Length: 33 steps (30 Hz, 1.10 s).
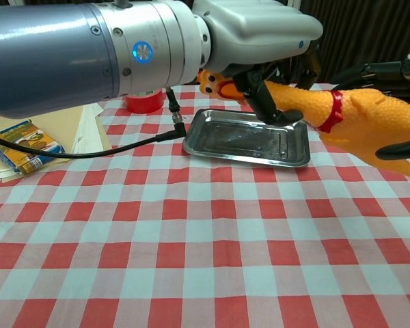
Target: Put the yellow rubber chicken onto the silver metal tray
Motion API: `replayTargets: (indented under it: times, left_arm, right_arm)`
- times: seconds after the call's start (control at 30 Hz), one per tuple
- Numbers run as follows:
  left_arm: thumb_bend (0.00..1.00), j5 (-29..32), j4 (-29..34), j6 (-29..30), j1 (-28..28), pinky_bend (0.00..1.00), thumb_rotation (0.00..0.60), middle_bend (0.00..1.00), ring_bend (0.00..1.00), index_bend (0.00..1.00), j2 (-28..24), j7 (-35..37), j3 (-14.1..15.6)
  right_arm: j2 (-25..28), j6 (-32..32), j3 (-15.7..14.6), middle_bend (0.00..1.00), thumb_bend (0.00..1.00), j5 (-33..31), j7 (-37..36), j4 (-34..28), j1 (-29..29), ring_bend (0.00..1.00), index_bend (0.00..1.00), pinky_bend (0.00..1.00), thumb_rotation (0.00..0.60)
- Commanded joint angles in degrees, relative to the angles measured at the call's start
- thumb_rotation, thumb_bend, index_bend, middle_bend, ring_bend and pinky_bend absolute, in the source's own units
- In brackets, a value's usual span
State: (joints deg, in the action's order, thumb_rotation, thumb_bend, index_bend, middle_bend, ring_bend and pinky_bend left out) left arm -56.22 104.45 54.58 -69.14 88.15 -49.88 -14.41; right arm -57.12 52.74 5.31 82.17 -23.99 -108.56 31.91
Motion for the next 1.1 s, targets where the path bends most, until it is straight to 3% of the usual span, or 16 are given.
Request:
replayTargets:
  times: [0.03, 0.4, 0.53, 0.9, 1.1]
  left_arm:
    - [0.76, 0.25, -0.16, 0.32, -0.38, 0.76, 0.6, 0.79, 0.67, 0.72, 0.35, -0.31, 0.21]
    - [0.76, 1.02, -0.07, 1.19, -1.13, 0.76, 0.6, 0.79, 0.67, 0.72, 0.68, 0.45, 0.92]
    - [0.76, 1.07, 0.57, 1.46, -1.19, 0.76, 0.6, 0.79, 0.67, 0.72, 0.16, 0.72, 1.28]
    - [0.76, 0.97, 2.26, 2.2, -1.23, 0.76, 0.6, 0.79, 0.67, 0.72, -0.73, 1.11, 2.15]
    - [0.75, 0.6, 2.58, 2.66, -1.09, 0.76, 0.6, 0.78, 0.67, 0.72, -1.05, 1.38, 2.67]
  right_arm:
    - [-0.37, -0.18, 0.22, 0.06, 0.23, -0.39, 0.23, 0.25, 0.21, 0.06, 0.0, 0.15, 0.599]
    - [-1.19, -1.66, 0.59, 0.07, 0.23, -2.21, 0.63, 1.39, 0.93, 0.1, 0.01, 0.15, 0.6]
    - [-1.52, -2.16, 0.83, 0.11, 0.23, -2.92, 0.58, 2.13, 1.2, 0.14, 0.07, 0.17, 0.6]
    - [-2.19, -2.61, 1.51, 0.46, 0.23, -4.26, 0.54, 3.27, 1.56, 0.53, 0.55, 0.57, 0.6]
    - [-2.92, -2.39, 2.02, 0.64, 0.25, -5.09, 0.88, 4.01, 1.65, 0.71, 0.79, 0.73, 0.6]
